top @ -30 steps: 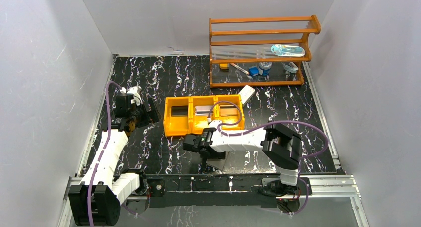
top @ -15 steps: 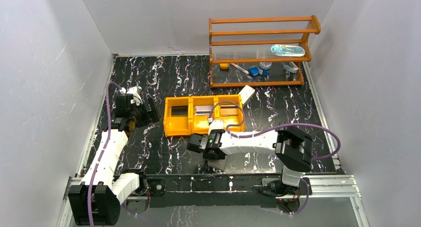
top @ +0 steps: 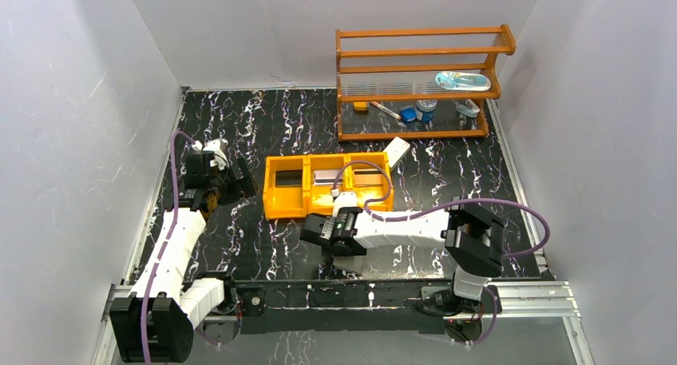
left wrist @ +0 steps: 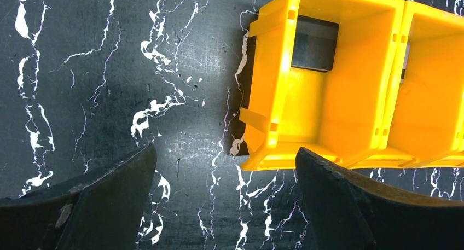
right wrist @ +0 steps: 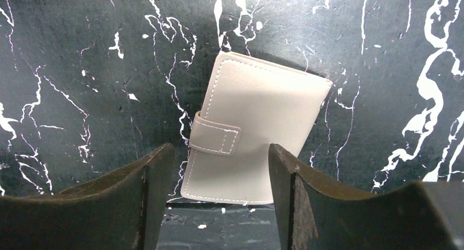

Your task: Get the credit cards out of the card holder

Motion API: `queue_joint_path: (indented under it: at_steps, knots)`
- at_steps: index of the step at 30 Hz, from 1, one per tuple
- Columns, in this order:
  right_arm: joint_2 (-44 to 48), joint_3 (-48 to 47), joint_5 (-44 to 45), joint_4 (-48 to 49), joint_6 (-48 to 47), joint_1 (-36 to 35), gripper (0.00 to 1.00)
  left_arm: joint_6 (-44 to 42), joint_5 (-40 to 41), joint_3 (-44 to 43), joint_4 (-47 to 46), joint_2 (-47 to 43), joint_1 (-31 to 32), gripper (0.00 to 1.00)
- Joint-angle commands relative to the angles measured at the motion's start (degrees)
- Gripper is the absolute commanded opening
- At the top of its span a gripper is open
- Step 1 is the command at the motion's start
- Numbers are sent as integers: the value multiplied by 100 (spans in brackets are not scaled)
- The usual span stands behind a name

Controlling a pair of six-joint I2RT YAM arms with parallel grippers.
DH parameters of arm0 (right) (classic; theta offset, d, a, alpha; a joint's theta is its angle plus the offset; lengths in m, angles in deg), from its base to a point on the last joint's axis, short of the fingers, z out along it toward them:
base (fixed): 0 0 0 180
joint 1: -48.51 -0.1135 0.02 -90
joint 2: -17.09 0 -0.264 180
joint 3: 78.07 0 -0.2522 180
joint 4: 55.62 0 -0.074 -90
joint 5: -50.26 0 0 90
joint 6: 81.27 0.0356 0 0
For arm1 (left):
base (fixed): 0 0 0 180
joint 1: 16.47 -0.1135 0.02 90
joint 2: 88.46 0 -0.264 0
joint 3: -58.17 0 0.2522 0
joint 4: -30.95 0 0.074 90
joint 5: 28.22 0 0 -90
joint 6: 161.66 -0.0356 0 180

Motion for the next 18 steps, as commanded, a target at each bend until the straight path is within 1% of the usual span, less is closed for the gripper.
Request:
queue_joint_path:
  at_steps: [1,4,7,9,11,13,14,15,16,17,18]
  knots:
    - [-393,-641,342,-767,265,-195,73,30,174,-43,143,-106,-10,99]
    - [-784,-1198,638,-1487,593,-399,73,109,405,-42,190,-142,-9,98]
    - [-1269,-1548,797,-2156,1092,-523,71,252,712,-63,281,-132,-11,98]
    - [-1387,-1540,833,-2129,1166,-542,65,375,958,-99,376,-67,-9,98]
    - [-1438,-1499,917,-2183,1248,-542,55,460,1135,-124,442,8,-3,98]
    - [-1389,-1490,946,-2164,1227,-541,40,471,1109,-130,448,27,-8,98]
    - [-1309,-1501,985,-2124,1178,-541,30,464,1084,-126,443,16,-12,98]
    - [-1191,-1485,999,-2032,1074,-537,23,456,1038,-129,439,16,-10,98]
    - [-1096,-1442,999,-1903,969,-539,12,446,1011,-124,435,14,-8,98]
    - [-1057,-1412,995,-1872,945,-540,6,439,994,-123,432,14,-8,98]
    - [-1018,-1395,997,-1853,922,-540,4,437,984,-125,428,19,-10,98]
